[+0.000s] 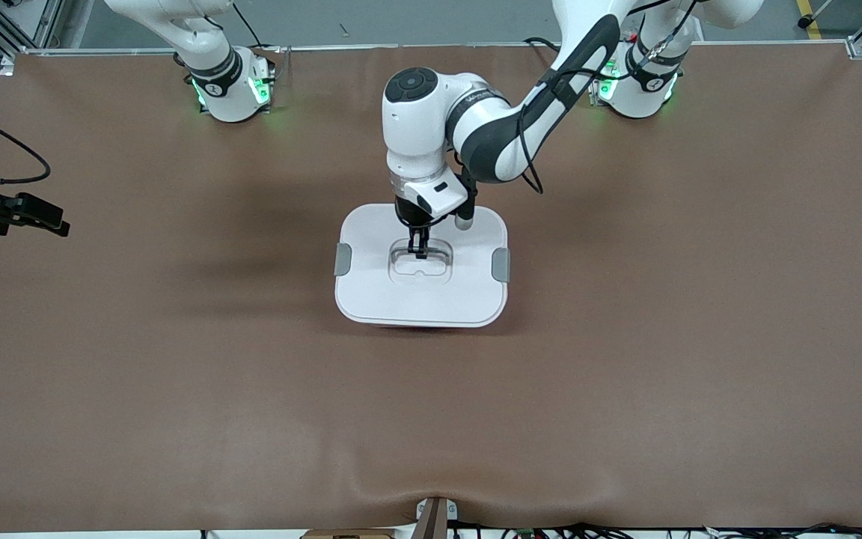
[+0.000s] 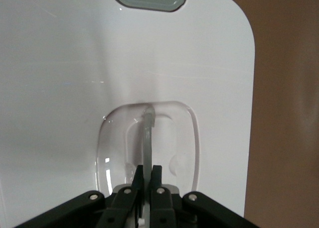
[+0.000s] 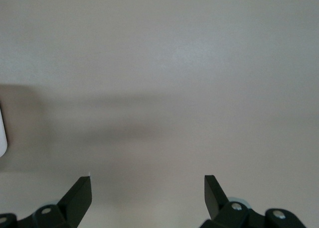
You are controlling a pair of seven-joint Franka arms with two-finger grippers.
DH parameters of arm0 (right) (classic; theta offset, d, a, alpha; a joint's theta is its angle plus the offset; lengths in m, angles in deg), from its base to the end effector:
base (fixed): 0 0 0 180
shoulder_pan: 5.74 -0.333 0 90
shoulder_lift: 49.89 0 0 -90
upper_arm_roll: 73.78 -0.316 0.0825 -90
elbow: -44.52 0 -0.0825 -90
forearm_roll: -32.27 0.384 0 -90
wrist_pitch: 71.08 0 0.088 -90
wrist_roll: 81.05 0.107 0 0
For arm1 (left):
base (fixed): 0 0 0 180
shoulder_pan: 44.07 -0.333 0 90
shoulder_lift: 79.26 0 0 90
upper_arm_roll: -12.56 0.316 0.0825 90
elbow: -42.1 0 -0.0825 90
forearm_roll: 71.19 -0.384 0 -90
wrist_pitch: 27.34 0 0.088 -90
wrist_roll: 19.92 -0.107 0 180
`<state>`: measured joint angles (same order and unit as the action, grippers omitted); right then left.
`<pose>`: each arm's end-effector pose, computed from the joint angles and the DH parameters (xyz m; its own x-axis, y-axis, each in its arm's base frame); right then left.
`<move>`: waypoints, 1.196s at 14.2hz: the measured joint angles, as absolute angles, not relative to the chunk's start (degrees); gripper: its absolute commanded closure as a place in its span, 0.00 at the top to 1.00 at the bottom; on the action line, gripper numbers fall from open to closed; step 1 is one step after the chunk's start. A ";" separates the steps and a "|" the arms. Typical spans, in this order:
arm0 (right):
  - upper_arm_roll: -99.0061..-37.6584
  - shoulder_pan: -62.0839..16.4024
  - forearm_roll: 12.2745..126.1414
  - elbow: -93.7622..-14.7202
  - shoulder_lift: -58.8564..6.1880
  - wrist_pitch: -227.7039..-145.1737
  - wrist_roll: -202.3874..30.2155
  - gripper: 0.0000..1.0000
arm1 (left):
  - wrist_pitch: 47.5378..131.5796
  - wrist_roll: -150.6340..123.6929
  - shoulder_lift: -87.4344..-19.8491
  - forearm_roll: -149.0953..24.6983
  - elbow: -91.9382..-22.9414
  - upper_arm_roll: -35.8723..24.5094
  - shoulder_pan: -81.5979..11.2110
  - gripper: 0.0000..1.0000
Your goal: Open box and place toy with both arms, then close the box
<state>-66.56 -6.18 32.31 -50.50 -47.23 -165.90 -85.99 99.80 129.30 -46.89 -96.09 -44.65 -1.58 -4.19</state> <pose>0.5673 -0.0659 0.5642 0.9982 -0.0322 -0.0498 -0.0322 -0.9995 0.0009 0.4562 -0.5543 0.3578 0.0961 0.9953 0.0104 0.9543 -0.0951 0.2834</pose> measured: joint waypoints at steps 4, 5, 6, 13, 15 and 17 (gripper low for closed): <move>-66.58 -6.22 32.41 -48.91 -47.23 -166.33 -85.99 1.00 | 99.80 130.07 -46.96 -96.09 -45.07 -1.55 -4.13 0.00; -66.61 -6.27 32.49 -48.45 -47.23 -166.32 -85.99 1.00 | 99.80 130.08 -47.02 -96.09 -45.07 -1.51 -4.18 0.00; -66.64 -6.40 32.54 -48.12 -47.23 -166.31 -85.99 1.00 | 99.80 130.08 -47.08 -96.09 -45.08 -1.49 -4.23 0.00; -66.64 -7.05 32.55 -47.63 -47.23 -166.31 -85.98 1.00 | 99.82 130.11 -47.09 -96.09 -45.26 -1.45 -4.33 0.00; -66.64 -7.09 32.55 -47.63 -47.23 -166.26 -85.98 1.00 | 99.91 130.23 -46.94 -96.09 -45.29 -1.45 -4.34 0.00; -66.64 -7.11 32.55 -47.63 -47.23 -166.20 -86.30 1.00 | 99.92 130.46 -46.77 -96.09 -45.37 -1.44 -4.35 0.00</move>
<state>-66.64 -7.11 32.55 -47.63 -47.23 -166.20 -86.30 99.92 130.46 -46.77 -96.09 -45.37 -1.44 -4.35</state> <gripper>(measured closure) 0.000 0.930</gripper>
